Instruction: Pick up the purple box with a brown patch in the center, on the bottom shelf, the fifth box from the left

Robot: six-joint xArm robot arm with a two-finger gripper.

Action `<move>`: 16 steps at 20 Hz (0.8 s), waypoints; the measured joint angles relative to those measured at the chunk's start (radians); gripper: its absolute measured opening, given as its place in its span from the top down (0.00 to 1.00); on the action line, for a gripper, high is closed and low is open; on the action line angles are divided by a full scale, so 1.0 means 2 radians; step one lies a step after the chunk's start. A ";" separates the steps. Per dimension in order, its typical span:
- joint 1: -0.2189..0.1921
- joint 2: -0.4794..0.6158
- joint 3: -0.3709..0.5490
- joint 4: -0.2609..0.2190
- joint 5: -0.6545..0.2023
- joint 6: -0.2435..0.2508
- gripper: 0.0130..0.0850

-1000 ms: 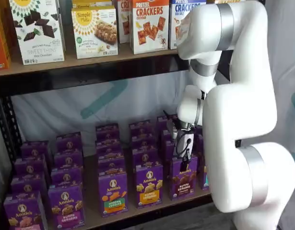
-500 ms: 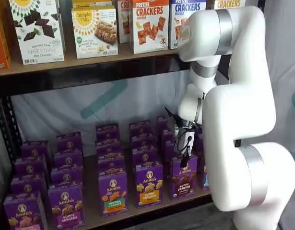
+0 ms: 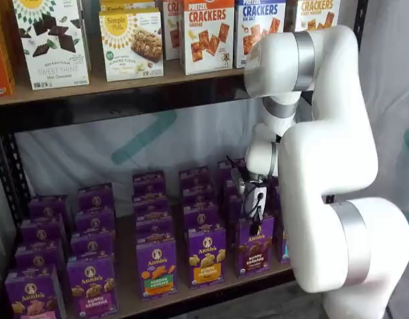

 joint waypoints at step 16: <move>-0.006 0.070 -0.076 -0.152 0.012 0.134 0.00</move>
